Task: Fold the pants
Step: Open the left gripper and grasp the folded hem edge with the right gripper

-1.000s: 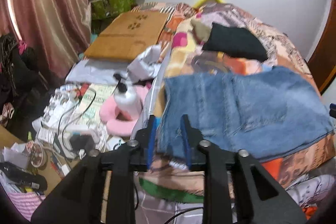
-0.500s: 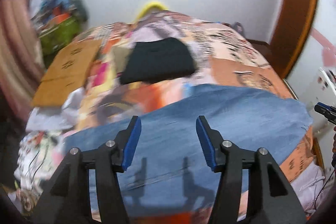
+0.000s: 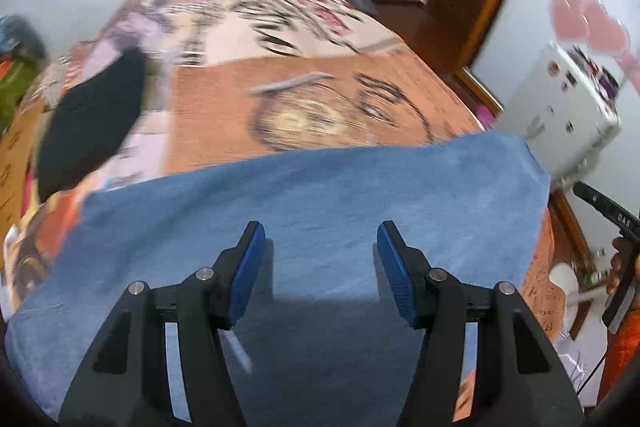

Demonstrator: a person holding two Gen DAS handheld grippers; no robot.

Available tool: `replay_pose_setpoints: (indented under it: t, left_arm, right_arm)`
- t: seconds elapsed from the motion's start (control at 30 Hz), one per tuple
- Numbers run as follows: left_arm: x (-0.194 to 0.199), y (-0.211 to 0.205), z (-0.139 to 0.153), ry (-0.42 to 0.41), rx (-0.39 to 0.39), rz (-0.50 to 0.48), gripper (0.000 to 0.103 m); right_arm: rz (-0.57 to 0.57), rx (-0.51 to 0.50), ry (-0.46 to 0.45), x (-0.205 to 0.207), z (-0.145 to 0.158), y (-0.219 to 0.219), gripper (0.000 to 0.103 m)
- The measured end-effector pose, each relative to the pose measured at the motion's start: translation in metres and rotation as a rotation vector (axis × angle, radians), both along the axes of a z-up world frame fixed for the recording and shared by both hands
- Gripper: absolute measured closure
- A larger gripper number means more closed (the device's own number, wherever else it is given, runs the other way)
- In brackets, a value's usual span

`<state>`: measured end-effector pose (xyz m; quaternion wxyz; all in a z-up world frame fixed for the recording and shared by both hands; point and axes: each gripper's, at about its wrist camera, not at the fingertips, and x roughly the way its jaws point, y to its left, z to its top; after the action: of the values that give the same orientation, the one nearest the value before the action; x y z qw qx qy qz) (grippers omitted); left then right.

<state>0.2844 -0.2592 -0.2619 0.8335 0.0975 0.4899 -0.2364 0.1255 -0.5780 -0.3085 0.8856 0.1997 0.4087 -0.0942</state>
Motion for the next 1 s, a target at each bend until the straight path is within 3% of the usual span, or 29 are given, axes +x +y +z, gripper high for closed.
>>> replay_pose_setpoints:
  t: [0.1, 0.27, 0.77, 0.83, 0.9, 1.0]
  left_arm:
    - [-0.002, -0.031, -0.014, 0.026, 0.018, -0.044, 0.044]
    - [-0.009, -0.062, -0.020, 0.003, 0.055, -0.080, 0.040]
    - [-0.015, -0.094, -0.033, -0.024, 0.125, -0.097, 0.024]
    - [-0.015, -0.095, -0.033, -0.024, 0.122, -0.093, 0.023]
    - [-0.016, -0.096, -0.033, -0.025, 0.123, -0.093, 0.023]
    - [-0.016, -0.095, -0.033, -0.024, 0.115, -0.091, 0.023]
  right_arm:
    - [-0.035, 0.066, 0.001, -0.003, -0.012, -0.011, 0.054]
    - [-0.069, 0.138, 0.011, 0.003, -0.033, -0.020, 0.052]
    - [-0.215, 0.463, -0.039, 0.018, -0.097, -0.056, 0.041]
    - [-0.226, 0.473, -0.050, 0.021, -0.098, -0.059, 0.044]
    - [-0.225, 0.454, -0.057, 0.024, -0.095, -0.058, 0.053]
    - [-0.221, 0.419, -0.072, 0.028, -0.090, -0.060, 0.075]
